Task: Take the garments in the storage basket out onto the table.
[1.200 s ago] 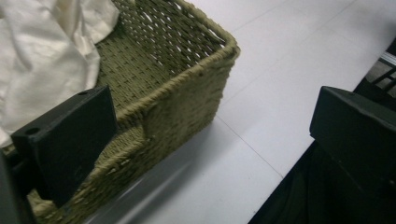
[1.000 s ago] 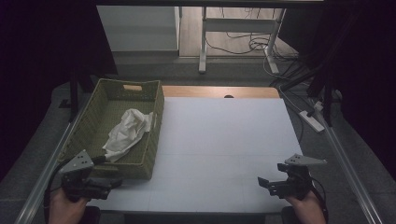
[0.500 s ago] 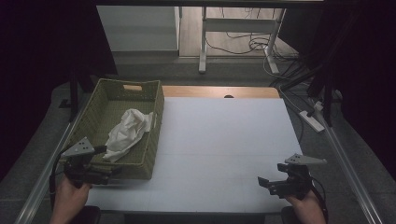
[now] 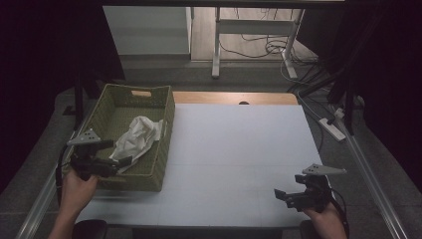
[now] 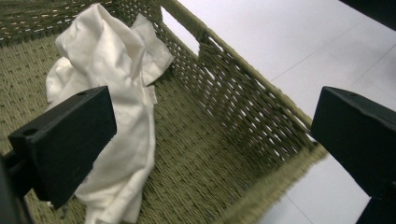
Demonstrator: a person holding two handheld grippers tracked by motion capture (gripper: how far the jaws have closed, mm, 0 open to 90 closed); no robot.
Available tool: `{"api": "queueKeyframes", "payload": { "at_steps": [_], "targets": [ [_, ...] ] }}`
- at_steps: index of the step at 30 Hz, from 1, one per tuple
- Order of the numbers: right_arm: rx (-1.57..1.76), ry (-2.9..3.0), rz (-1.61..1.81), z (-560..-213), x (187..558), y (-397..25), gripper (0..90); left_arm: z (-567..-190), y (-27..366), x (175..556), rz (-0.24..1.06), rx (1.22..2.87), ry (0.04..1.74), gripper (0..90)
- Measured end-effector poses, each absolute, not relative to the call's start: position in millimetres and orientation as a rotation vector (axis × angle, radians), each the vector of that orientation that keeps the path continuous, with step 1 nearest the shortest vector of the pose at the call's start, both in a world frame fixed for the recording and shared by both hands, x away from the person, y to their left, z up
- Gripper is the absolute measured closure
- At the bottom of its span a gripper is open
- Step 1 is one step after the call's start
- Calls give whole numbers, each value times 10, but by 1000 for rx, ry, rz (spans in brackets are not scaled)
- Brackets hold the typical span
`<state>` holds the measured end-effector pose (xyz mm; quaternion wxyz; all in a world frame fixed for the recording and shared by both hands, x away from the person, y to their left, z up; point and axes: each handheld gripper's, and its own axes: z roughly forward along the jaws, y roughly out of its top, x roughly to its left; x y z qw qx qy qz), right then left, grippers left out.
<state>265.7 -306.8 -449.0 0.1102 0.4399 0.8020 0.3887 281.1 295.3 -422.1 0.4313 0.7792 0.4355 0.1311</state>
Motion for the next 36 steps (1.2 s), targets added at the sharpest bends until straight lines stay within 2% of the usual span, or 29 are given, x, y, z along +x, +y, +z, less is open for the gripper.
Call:
{"api": "queueKeyframes", "payload": {
  "at_steps": [6, 9, 14, 20, 27, 36],
  "targets": [
    [1301, 2357, 1147, -4493, 2663, -3072, 10, -4181, 2877, 3062, 359, 2006, 1075, 0],
    [1303, 2359, 1148, -4492, 2663, -3076, 10, -4209, 2856, 3182, 333, 2011, 1105, 0],
    [1305, 2358, 1153, -4494, 2666, -3079, 10, -4269, 2842, 3354, 373, 2047, 1168, 0],
    [1307, 2361, 1150, -4495, 2668, -3077, 10, -4318, 2905, 3590, 319, 2037, 1269, 0],
    [1310, 2364, 1151, -4495, 2671, -3077, 10, -4376, 2948, 3843, 273, 2061, 1287, 3],
    [1312, 2366, 1155, -4497, 2674, -3080, 10, -4547, 2898, 4178, 216, 2149, 1365, 24]
  ]
}}
